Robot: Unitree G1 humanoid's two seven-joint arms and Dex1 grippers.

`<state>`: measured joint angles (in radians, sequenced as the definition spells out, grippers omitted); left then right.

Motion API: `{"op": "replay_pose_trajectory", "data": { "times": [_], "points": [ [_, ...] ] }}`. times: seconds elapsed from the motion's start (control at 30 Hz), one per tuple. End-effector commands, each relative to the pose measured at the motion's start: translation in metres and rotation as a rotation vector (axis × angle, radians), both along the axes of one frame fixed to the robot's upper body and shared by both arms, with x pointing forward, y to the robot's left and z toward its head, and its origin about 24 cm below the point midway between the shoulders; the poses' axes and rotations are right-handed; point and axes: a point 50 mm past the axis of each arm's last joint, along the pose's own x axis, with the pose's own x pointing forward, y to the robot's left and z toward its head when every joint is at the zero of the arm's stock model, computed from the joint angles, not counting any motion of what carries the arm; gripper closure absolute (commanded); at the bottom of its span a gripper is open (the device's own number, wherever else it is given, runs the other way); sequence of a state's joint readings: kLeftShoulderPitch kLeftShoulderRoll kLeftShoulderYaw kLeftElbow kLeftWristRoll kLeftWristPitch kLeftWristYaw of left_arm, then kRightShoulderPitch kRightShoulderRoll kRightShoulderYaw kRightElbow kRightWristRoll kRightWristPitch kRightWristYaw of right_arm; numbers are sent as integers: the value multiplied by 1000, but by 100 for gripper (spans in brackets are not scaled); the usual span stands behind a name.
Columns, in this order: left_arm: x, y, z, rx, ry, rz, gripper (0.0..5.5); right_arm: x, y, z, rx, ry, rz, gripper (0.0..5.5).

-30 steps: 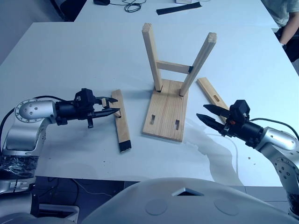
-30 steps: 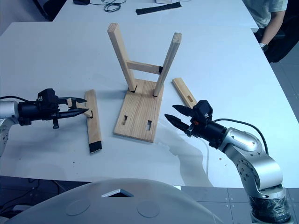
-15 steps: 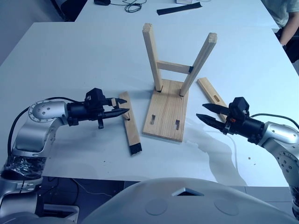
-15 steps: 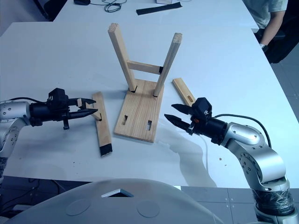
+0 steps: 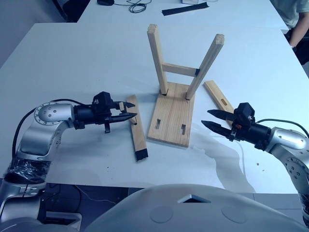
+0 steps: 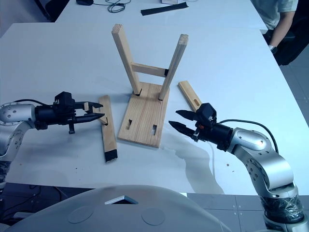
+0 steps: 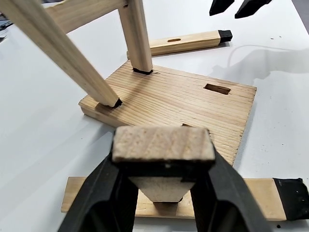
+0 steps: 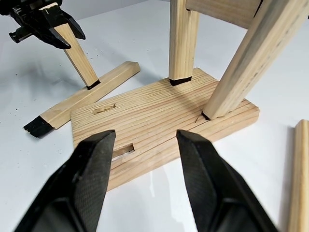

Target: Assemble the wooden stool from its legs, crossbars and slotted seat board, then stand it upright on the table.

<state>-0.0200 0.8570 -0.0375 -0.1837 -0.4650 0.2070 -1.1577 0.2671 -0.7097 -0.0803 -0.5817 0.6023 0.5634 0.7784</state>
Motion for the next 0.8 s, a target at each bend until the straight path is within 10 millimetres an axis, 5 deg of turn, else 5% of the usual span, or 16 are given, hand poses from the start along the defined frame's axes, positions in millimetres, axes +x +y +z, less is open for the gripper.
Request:
{"op": "replay_pose_trajectory", "data": {
  "times": [0.03,0.2,0.53,0.7,0.8],
  "points": [
    [-12,5,-32,122,149,-2,418,-1,2,0,-6,-7,0,319],
    [-9,4,-33,160,131,-1,418,-2,2,-1,-7,-8,-4,319],
    [-15,-6,-69,105,205,88,242,-5,4,-5,-6,7,-2,319],
    [-10,3,-71,109,179,128,160,-2,3,-5,-16,2,-5,319],
    [-9,11,-63,85,164,134,160,-2,2,-3,-17,-5,-6,319]
  ]
}}
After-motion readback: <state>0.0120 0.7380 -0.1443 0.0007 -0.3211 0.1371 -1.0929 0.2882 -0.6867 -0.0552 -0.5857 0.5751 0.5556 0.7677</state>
